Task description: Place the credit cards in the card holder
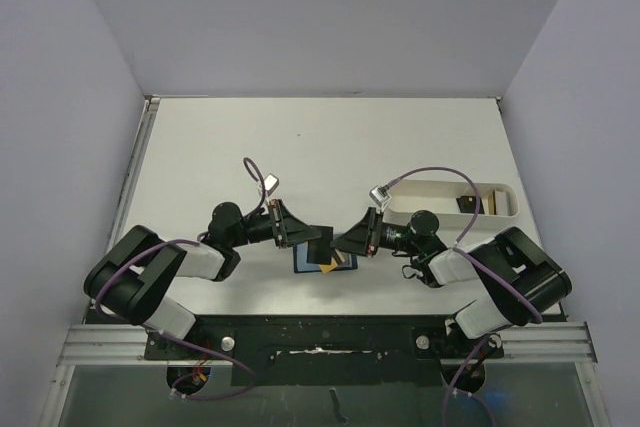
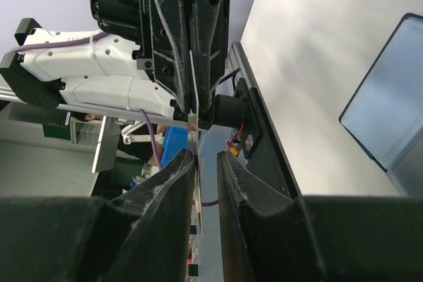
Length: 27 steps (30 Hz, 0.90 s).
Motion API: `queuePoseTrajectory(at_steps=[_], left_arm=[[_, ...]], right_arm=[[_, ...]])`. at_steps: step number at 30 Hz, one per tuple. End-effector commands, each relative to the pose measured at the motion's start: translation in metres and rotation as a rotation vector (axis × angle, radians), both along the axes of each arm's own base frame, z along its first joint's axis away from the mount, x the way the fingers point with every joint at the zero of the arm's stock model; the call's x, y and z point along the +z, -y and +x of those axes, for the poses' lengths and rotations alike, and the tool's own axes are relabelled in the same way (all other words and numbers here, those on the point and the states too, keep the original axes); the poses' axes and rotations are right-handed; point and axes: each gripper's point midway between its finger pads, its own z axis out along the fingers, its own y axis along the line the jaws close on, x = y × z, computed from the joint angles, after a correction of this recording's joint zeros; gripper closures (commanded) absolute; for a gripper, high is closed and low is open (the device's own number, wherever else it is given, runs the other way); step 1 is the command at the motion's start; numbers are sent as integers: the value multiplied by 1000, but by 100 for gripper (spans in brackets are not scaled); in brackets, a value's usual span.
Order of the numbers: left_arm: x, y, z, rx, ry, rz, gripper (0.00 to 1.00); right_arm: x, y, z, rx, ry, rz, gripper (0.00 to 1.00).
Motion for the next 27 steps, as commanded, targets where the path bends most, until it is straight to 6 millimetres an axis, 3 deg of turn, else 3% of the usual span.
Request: queuePoseTrajectory(at_steps=[1, 6, 19, 21, 23, 25, 26, 27], left_arm=[[19, 2, -1, -17, 83, -50, 100], [19, 2, 0, -16, 87, -49, 100], [34, -9, 19, 59, 150, 0, 100], [34, -9, 20, 65, 152, 13, 86], [33, -9, 21, 68, 152, 18, 84], [32, -9, 21, 68, 151, 17, 88], [33, -9, 21, 68, 152, 14, 100], [35, -8, 20, 66, 155, 7, 100]], right_arm=[[11, 4, -9, 29, 90, 33, 79], [12, 6, -13, 35, 106, 27, 100], [1, 13, -18, 14, 100, -36, 100], [2, 13, -18, 9, 102, -42, 100], [3, 13, -17, 4, 107, -48, 100], [4, 13, -17, 2, 109, -48, 100], [4, 13, -16, 0, 110, -48, 100], [4, 13, -16, -3, 108, -48, 100]])
